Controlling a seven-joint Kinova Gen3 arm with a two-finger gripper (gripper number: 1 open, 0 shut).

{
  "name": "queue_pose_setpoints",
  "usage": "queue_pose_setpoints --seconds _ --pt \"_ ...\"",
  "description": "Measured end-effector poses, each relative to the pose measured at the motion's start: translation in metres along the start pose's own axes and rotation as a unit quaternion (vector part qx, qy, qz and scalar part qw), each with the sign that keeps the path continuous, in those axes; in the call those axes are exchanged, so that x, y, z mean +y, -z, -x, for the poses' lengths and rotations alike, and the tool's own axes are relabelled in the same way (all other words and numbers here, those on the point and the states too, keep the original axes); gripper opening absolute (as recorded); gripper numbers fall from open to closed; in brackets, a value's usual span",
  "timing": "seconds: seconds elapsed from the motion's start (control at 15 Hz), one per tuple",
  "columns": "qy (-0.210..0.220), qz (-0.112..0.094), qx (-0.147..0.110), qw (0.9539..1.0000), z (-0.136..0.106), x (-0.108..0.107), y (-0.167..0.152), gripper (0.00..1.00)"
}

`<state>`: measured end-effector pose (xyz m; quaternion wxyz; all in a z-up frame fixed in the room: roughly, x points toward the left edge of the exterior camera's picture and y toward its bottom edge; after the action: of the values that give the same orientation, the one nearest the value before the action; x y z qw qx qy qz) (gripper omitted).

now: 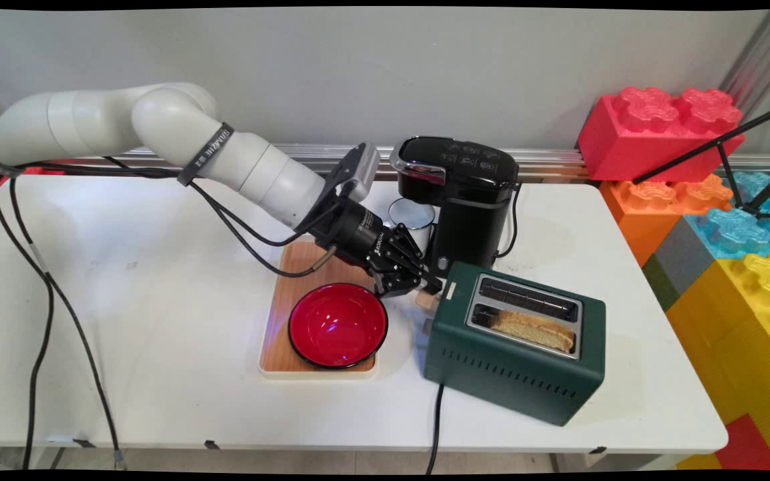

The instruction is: Press the toaster switch

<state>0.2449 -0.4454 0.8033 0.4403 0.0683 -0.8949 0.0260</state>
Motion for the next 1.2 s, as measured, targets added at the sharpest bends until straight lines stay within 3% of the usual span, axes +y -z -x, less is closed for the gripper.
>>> queue_pose_setpoints --seconds 1.2 --pt "0.000 0.013 -0.021 0.9997 0.020 -0.003 -0.015 0.00"
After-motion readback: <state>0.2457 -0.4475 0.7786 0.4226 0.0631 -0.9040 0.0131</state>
